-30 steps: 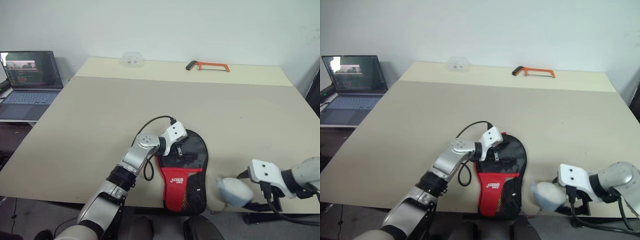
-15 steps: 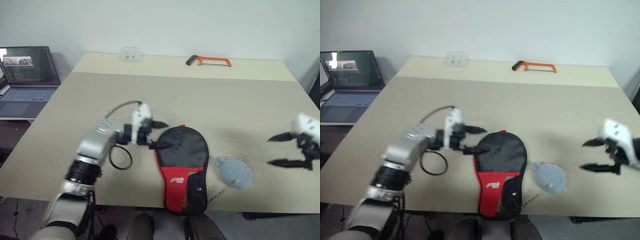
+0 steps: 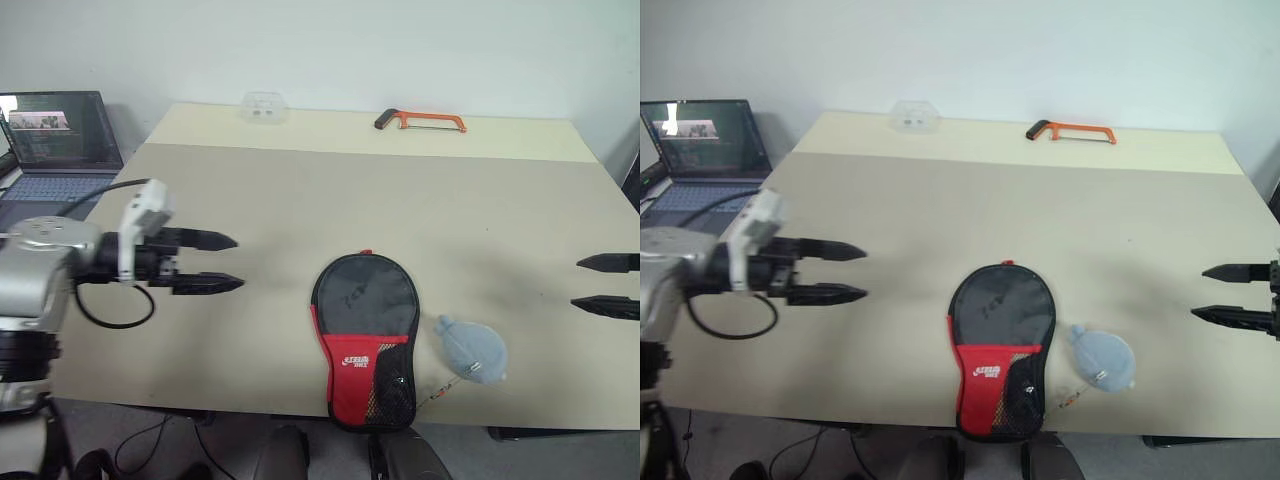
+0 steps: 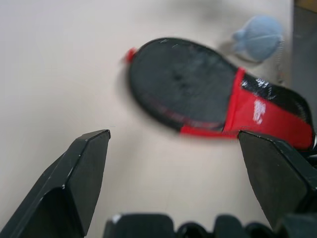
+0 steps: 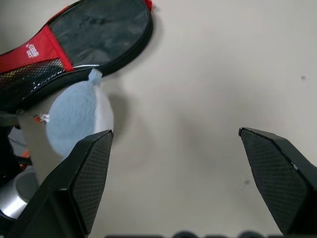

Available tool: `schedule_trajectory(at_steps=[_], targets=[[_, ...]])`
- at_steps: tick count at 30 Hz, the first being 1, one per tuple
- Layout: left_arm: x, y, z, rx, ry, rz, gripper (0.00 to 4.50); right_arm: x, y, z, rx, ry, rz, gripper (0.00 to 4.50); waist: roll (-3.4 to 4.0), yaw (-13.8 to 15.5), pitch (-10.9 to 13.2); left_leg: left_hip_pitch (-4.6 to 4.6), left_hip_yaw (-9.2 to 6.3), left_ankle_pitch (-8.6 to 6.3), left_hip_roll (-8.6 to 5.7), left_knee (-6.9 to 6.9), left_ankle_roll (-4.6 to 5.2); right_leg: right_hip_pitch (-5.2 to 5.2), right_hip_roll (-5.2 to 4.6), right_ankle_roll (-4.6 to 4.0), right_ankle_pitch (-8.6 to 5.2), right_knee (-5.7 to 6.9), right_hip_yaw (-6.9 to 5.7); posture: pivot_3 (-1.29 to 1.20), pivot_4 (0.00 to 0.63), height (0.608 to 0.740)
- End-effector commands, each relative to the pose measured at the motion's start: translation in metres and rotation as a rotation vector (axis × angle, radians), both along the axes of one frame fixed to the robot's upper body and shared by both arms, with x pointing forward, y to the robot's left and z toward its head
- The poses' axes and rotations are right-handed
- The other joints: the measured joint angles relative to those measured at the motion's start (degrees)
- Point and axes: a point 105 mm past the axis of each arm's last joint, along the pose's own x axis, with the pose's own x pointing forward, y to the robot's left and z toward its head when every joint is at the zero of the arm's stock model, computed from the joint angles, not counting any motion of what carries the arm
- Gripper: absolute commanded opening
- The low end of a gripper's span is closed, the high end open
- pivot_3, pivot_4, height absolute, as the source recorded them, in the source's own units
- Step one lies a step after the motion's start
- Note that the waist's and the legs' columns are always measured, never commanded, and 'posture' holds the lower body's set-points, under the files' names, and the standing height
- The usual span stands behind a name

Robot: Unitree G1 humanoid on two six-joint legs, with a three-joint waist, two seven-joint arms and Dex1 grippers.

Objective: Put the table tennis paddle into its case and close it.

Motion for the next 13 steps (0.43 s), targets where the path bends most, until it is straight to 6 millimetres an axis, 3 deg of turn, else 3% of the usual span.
schedule_trajectory(at_steps=[1, 6, 13], targets=[[-0.009, 0.007, 0.031, -0.030, -0.070, -0.012, 4.50, -0.012, -0.003, 0.022, -0.026, -0.077, 0.049, 4.46, -0.02, 0.2, 0.0, -0.02, -0.03, 0.00, -0.01, 0.01, 0.00, 0.00, -0.01, 0.00, 0.00, -0.01, 0.00, 0.00, 0.150, 0.740], [-0.006, 0.038, 0.032, 0.065, -0.093, 0.091, 4.50, -0.018, -0.014, 0.037, -0.055, -0.125, -0.014, 4.46, 0.06, 0.0, 0.0, 0.05, 0.14, 0.00, -0.01, 0.01, 0.00, -0.01, -0.02, 0.01, 0.00, 0.02, 0.02, 0.00, 0.150, 0.740], [-0.011, 0.041, 0.029, 0.101, -0.073, 0.102, 4.50, -0.019, 0.004, 0.036, -0.006, -0.134, 0.009, 4.46, 0.06, -0.5, 0.1, 0.02, 0.20, 0.00, 0.05, -0.02, 0.00, -0.11, 0.01, 0.01, 0.00, 0.06, 0.09, 0.00, 0.150, 0.740]])
